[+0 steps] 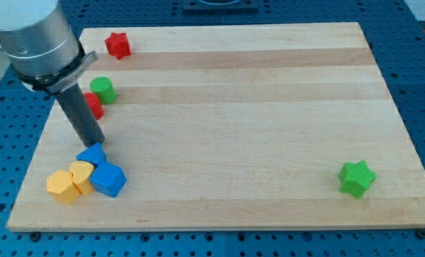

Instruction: Move the blue triangle into blue cube and yellow heart

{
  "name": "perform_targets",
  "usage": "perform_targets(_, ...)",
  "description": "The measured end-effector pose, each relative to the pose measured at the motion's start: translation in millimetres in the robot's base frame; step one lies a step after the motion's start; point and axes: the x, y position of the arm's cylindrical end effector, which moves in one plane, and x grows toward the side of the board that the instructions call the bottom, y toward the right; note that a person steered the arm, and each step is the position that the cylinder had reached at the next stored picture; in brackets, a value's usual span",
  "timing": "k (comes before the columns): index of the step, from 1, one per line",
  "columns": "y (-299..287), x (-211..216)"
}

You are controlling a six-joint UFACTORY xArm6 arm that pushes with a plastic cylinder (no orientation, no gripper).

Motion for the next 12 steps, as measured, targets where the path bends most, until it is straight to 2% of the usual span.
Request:
perform_targets(10, -19, 16)
perform_targets(12, 0, -23)
